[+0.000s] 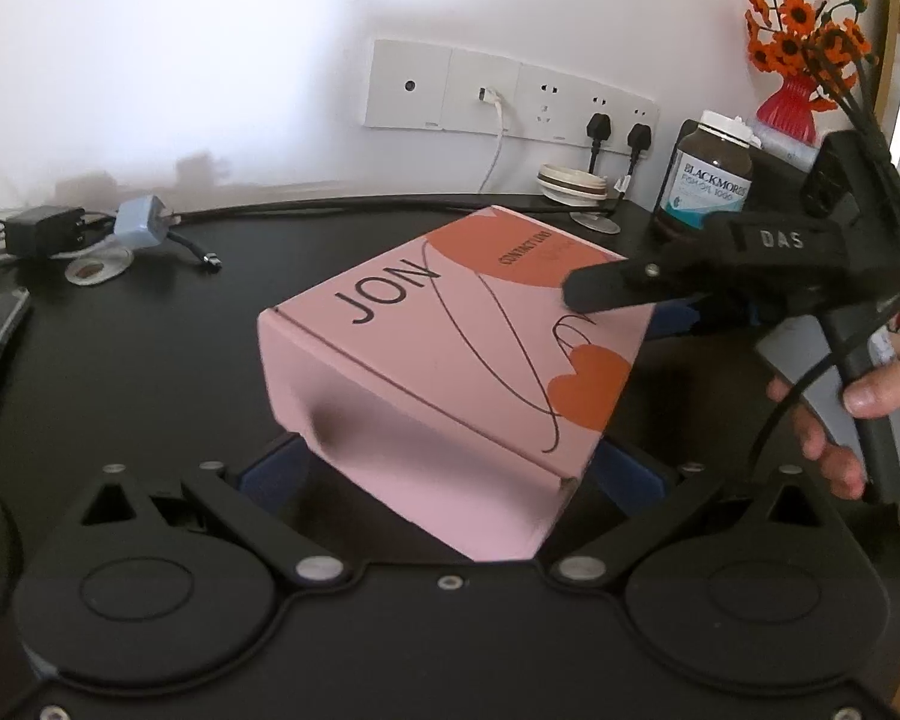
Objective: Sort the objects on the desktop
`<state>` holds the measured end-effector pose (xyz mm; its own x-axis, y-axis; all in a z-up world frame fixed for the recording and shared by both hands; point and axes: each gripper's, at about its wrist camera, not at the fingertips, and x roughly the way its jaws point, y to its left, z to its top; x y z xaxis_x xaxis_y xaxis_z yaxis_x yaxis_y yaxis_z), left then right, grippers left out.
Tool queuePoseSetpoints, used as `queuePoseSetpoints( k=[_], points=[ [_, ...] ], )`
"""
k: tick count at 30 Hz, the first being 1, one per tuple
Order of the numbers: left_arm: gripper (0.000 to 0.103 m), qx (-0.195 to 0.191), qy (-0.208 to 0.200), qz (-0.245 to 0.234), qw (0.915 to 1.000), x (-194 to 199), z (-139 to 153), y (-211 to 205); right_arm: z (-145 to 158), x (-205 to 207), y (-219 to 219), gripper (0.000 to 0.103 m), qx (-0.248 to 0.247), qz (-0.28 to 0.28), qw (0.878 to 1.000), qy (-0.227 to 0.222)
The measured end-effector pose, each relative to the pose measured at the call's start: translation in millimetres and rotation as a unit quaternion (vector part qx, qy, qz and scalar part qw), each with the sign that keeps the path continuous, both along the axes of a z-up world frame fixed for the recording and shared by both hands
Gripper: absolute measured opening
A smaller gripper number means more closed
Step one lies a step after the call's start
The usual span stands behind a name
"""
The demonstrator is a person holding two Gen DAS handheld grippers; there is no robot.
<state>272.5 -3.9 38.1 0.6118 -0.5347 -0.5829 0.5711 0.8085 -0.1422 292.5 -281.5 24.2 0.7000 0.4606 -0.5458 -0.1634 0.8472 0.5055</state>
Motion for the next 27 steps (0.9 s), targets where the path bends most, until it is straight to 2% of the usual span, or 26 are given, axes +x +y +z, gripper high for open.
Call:
queuePoseSetpoints(
  k=[4, 6, 9, 11, 17, 21, 27],
  points=[
    [0.103, 0.013, -0.005, 0.006, 0.9999, -2, 1, -2, -2, -5, 0, 0.102, 0.006, -0.011, 1.000, -0.007],
    [0.103, 0.035, -0.017, 0.009, 0.9992, -6, 1, -8, -3, -6, 2, 0.102, 0.006, -0.016, 1.000, -0.010],
    [0.103, 0.081, -0.013, 0.016, 0.9965, -7, -2, -21, -3, -5, 2, 0.102, 0.006, -0.016, 1.000, -0.009],
    [0.103, 0.092, -0.017, 0.022, 0.9953, -10, -5, -24, -2, -3, 1, 0.102, 0.006, -0.012, 1.000, -0.005],
    [0.103, 0.104, -0.039, 0.019, 0.9936, -15, -5, -25, -1, 0, -1, 0.102, 0.008, -0.001, 1.000, 0.000],
    [0.103, 0.113, -0.029, 0.018, 0.9930, -14, -7, -28, -2, -5, 2, 0.102, 0.006, -0.014, 1.000, -0.012],
    [0.103, 0.094, -0.002, 0.017, 0.9954, -6, -8, -23, 0, -7, 5, 0.102, -0.003, -0.016, 1.000, -0.018]
  ],
)
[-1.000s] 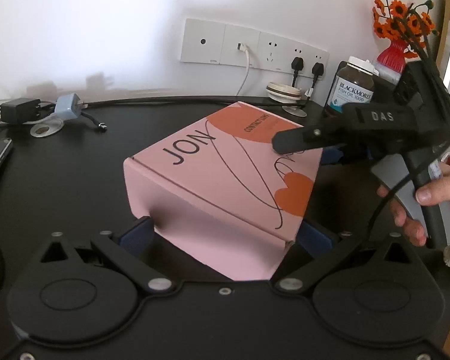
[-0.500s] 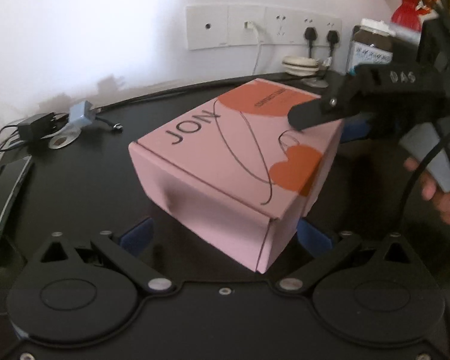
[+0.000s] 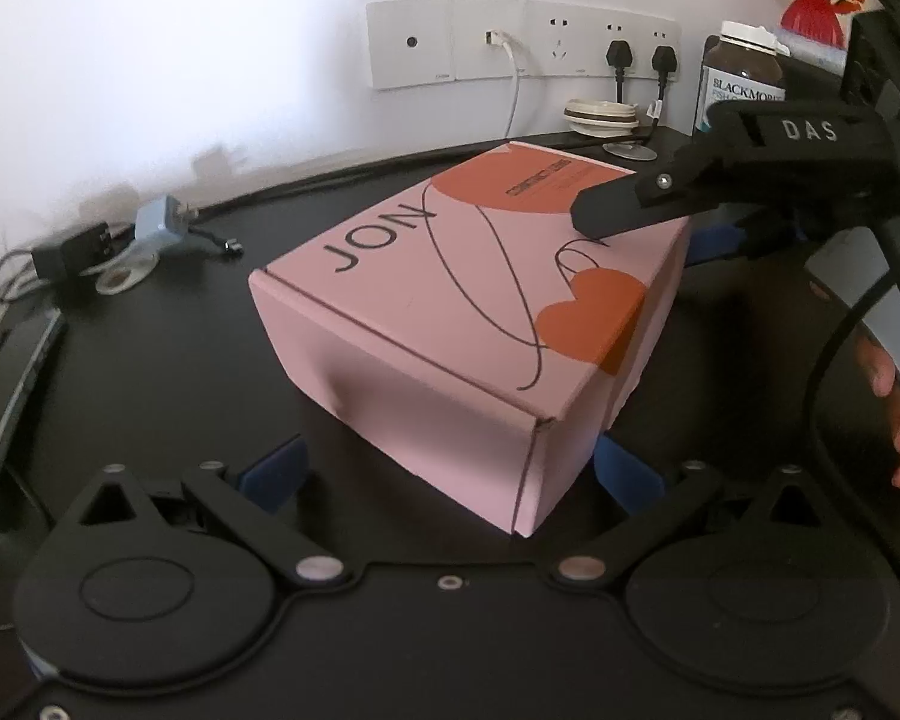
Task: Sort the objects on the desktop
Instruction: 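Hold the pink box steady on the table with both grippers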
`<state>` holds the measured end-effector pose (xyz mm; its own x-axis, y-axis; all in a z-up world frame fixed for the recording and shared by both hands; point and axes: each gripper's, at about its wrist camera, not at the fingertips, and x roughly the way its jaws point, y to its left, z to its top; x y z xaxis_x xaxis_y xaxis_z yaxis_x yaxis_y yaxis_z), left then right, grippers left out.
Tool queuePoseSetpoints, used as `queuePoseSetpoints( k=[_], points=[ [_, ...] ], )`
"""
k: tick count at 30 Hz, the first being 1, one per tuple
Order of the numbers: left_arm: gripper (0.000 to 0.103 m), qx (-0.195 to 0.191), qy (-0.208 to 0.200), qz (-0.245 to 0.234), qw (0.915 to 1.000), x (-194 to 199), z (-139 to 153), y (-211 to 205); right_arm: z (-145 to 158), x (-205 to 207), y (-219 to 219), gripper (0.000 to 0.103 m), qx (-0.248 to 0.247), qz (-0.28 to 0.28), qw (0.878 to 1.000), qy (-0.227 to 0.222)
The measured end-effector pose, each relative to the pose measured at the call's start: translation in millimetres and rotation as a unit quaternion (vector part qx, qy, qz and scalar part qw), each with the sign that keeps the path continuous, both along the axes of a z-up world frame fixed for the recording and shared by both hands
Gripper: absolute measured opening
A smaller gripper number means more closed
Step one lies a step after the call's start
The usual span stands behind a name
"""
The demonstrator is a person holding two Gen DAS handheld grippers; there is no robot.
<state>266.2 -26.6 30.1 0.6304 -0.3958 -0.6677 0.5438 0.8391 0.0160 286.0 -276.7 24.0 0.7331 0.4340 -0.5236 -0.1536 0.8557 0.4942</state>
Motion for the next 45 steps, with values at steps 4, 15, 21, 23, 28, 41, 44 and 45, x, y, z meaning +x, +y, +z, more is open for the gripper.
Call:
queuePoseSetpoints(
  k=[4, 15, 21, 23, 28, 41, 44, 45],
  points=[
    [0.103, 0.003, 0.003, -0.001, 1.0000, 0, 1, -1, -2, -1, -1, 0.102, 0.005, -0.004, 1.000, -0.004],
    [0.103, 0.001, 0.010, 0.000, 0.9999, 1, 1, 0, -4, 5, -7, 0.102, 0.011, 0.024, 1.000, -0.004],
    [0.103, 0.002, 0.015, 0.001, 0.9999, 2, 2, -2, -6, 4, -10, 0.102, 0.015, 0.045, 0.999, -0.016],
    [0.103, 0.005, 0.016, 0.003, 0.9998, 3, 2, -4, -6, 4, -10, 0.102, 0.015, 0.048, 0.999, -0.016],
    [0.103, 0.008, 0.020, -0.013, 0.9997, 5, 2, -2, -5, 4, -10, 0.102, 0.015, 0.050, 0.999, -0.013],
    [0.103, 0.003, 0.016, -0.008, 0.9998, 6, 2, 0, -2, 8, -10, 0.102, 0.011, 0.062, 0.998, 0.000],
    [0.103, 0.000, 0.018, -0.013, 0.9998, 9, 2, -1, -2, 9, -12, 0.102, 0.013, 0.067, 0.998, 0.000],
    [0.103, 0.000, 0.017, -0.016, 0.9997, 10, 2, -2, -2, 9, -12, 0.102, 0.012, 0.068, 0.998, 0.000]
  ],
)
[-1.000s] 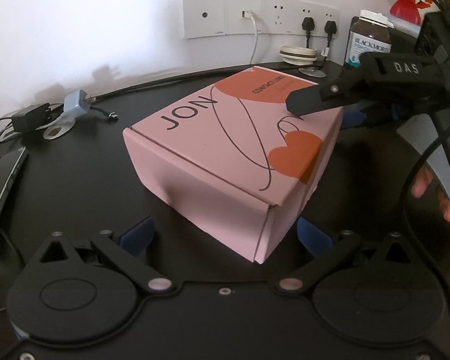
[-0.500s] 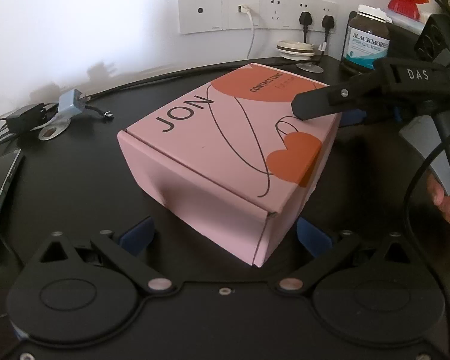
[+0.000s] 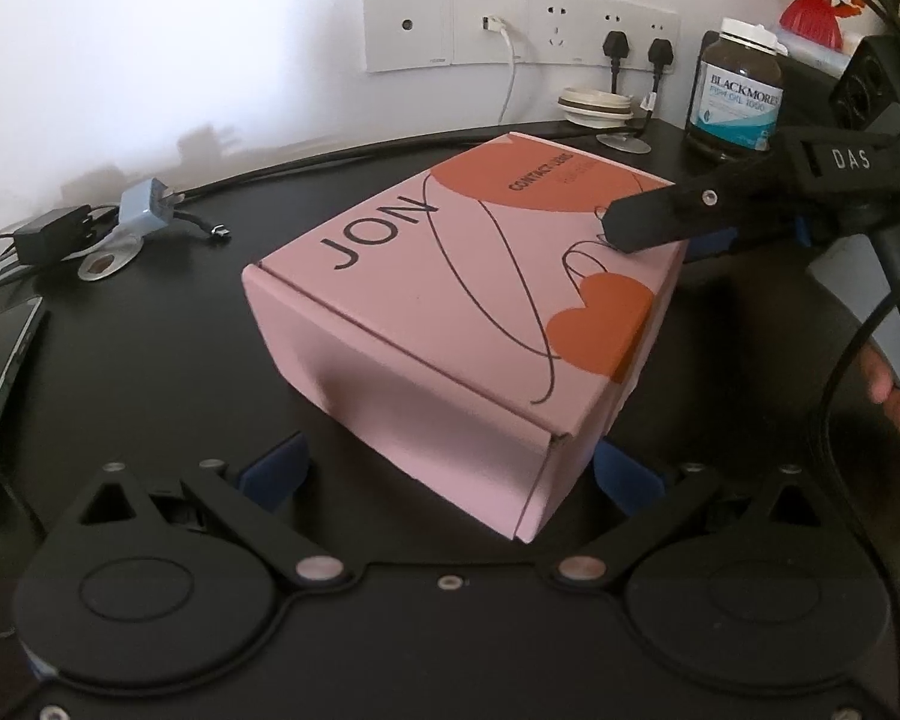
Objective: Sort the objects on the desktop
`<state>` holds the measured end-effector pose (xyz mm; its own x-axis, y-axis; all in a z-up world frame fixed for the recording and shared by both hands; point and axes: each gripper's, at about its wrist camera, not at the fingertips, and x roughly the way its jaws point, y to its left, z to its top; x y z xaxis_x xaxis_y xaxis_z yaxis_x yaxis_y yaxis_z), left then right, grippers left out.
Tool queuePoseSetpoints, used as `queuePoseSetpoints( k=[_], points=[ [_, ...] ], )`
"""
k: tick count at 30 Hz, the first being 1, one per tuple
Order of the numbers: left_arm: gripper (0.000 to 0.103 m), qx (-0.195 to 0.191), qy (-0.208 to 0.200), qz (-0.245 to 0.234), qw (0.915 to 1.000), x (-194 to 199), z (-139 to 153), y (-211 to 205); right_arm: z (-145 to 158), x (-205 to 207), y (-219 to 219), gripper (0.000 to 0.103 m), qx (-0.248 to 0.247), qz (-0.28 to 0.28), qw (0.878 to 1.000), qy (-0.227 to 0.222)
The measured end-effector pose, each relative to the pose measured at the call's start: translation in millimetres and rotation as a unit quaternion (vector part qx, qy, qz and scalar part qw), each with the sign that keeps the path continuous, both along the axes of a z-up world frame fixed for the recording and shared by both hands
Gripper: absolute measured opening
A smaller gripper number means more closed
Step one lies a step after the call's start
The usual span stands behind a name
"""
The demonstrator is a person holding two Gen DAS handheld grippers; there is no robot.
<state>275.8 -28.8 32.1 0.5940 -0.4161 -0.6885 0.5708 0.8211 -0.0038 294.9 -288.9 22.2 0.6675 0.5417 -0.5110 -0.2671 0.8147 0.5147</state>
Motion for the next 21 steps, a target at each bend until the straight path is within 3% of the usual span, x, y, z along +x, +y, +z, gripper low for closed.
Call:
queuePoseSetpoints(
  k=[10, 21],
  points=[
    [0.103, 0.009, -0.008, -0.017, 0.9998, 15, 1, -24, 3, 1, -6, 0.102, -0.004, -0.006, 1.000, 0.008],
    [0.103, 0.005, -0.022, -0.009, 0.9997, 37, 0, -46, 4, 1, -22, 0.102, -0.019, -0.060, 0.998, -0.015]
  ],
)
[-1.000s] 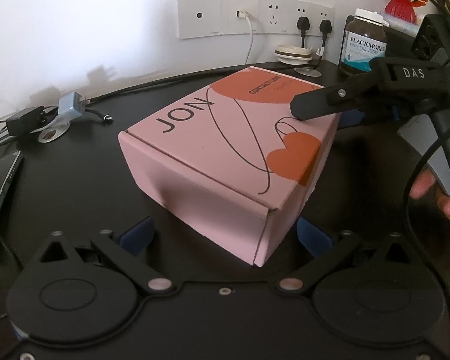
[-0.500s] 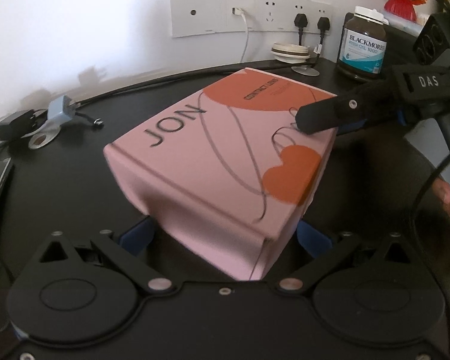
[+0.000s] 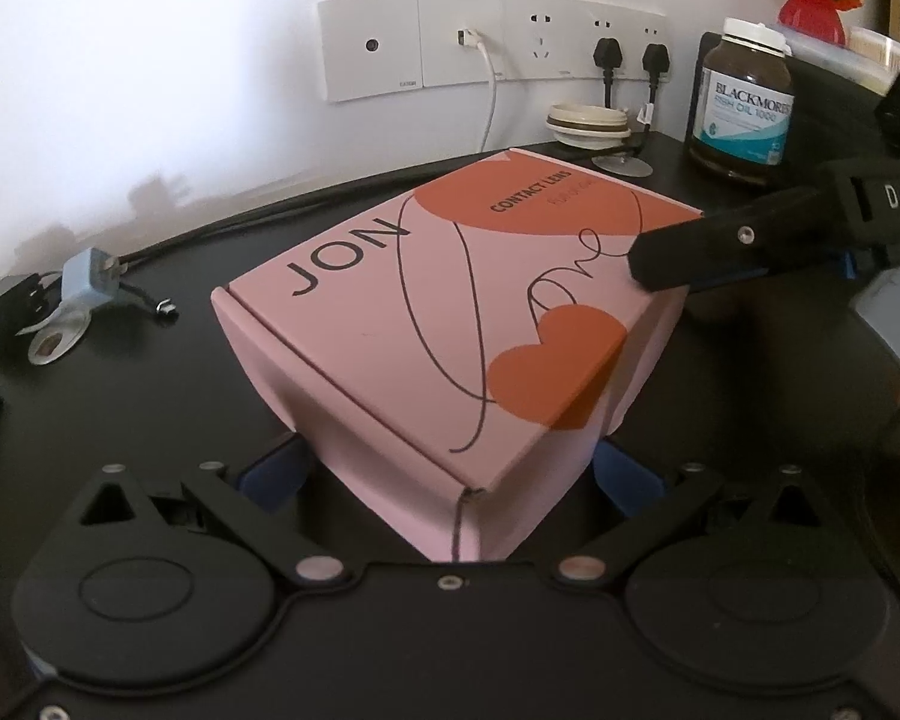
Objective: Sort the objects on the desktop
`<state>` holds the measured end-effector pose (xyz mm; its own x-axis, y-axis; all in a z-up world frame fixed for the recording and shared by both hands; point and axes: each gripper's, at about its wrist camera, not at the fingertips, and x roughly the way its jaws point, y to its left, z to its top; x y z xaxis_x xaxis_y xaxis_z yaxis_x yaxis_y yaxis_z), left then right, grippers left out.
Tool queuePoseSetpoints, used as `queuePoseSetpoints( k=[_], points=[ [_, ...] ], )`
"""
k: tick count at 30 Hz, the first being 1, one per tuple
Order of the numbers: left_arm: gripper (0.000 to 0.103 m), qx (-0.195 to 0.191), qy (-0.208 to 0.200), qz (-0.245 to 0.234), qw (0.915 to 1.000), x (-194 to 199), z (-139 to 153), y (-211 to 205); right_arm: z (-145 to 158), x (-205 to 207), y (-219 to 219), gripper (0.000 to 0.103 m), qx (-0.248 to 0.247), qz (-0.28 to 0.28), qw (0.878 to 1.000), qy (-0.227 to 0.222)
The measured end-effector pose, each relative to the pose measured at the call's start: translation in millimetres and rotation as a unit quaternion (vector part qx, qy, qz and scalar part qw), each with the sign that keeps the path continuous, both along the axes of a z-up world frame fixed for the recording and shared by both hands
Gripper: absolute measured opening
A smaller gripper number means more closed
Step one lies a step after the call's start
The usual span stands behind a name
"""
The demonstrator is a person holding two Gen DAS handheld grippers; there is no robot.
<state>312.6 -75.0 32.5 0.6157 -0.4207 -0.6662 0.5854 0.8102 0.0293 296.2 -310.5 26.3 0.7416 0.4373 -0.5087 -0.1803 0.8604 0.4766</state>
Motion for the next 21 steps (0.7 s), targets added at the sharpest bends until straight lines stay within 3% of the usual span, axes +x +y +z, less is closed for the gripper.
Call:
queuePoseSetpoints(
  k=[5, 9, 11, 17, 21],
  points=[
    [0.103, -0.048, 0.011, 0.009, 0.9987, 3, 2, 17, 8, -5, -3, 0.102, -0.047, -0.014, 0.999, -0.009],
    [0.103, -0.082, 0.013, 0.016, 0.9965, 2, 5, 31, 15, -14, 11, 0.102, -0.155, 0.000, 0.988, -0.020],
    [0.103, -0.082, 0.014, 0.017, 0.9964, 3, 5, 30, 16, -18, 16, 0.102, -0.182, 0.012, 0.983, -0.026],
    [0.103, -0.073, 0.009, 0.051, 0.9959, 7, 8, 31, 8, -14, 27, 0.102, -0.198, 0.025, 0.979, -0.033],
    [0.103, -0.096, 0.013, 0.080, 0.9921, 22, 10, 42, -4, -5, 32, 0.102, -0.191, 0.021, 0.981, -0.028]
  ],
)
